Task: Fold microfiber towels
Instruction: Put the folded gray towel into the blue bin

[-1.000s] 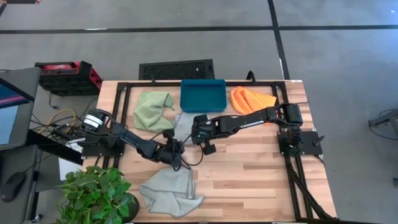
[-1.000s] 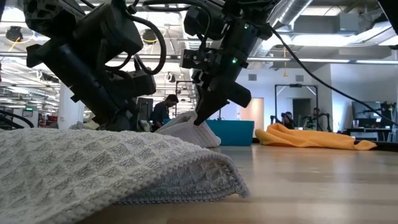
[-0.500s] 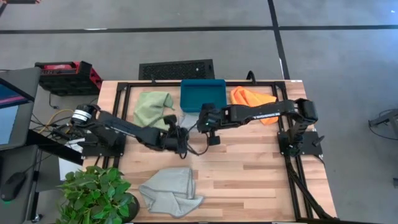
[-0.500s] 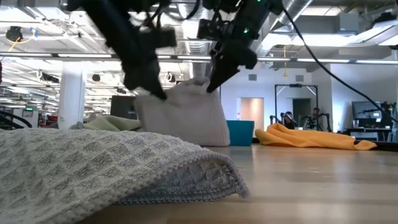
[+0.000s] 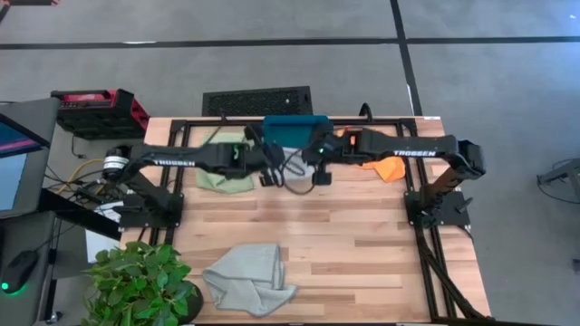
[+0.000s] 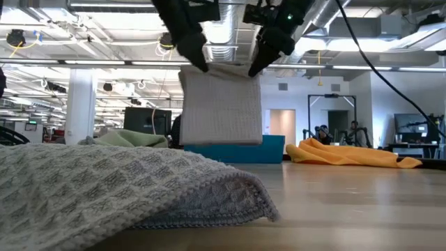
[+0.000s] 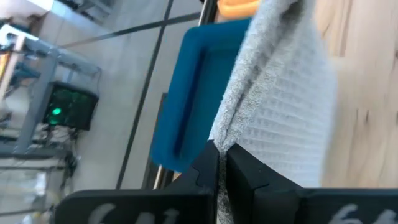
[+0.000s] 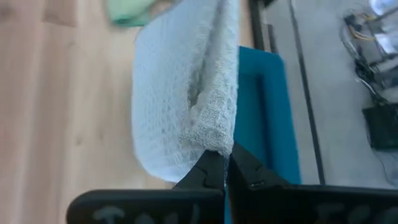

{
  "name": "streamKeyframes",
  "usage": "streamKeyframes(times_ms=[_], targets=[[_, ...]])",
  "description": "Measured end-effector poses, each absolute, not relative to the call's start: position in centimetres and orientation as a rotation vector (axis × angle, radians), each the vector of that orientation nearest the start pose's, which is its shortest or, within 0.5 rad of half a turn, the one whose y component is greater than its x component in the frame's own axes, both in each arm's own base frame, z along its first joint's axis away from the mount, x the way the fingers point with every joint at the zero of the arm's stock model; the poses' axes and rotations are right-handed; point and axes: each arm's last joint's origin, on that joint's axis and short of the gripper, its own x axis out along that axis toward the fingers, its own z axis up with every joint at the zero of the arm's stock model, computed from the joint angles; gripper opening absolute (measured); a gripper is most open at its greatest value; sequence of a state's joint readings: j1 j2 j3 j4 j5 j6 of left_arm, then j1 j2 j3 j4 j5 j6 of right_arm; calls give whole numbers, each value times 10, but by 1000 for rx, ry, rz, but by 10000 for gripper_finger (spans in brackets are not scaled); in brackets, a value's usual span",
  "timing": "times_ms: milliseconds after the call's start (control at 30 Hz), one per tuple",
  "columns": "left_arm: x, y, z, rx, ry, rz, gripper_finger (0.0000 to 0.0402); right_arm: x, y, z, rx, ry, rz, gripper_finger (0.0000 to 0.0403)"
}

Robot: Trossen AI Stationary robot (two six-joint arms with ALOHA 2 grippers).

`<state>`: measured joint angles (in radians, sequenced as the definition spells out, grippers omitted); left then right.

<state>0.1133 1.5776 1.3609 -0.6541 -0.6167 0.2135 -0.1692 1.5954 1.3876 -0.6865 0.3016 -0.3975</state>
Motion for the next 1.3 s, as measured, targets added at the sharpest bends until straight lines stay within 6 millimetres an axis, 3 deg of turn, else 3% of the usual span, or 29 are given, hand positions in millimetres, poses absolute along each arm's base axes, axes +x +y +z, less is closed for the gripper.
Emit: streamKeyframes(times_ms=[267, 467, 900, 1300], targets=[[325, 95, 316, 323, 912, 490, 0, 321, -99, 302, -320, 996, -310, 11], [330, 108, 308, 334, 933, 472, 0, 322, -108, 295, -324, 1026, -294, 12], [348, 152, 279, 311, 917, 610, 0, 315, -153, 285, -255, 1042, -418, 12], [357, 183, 244, 307, 978, 712, 0, 335, -191, 233, -262, 1109, -442, 13]])
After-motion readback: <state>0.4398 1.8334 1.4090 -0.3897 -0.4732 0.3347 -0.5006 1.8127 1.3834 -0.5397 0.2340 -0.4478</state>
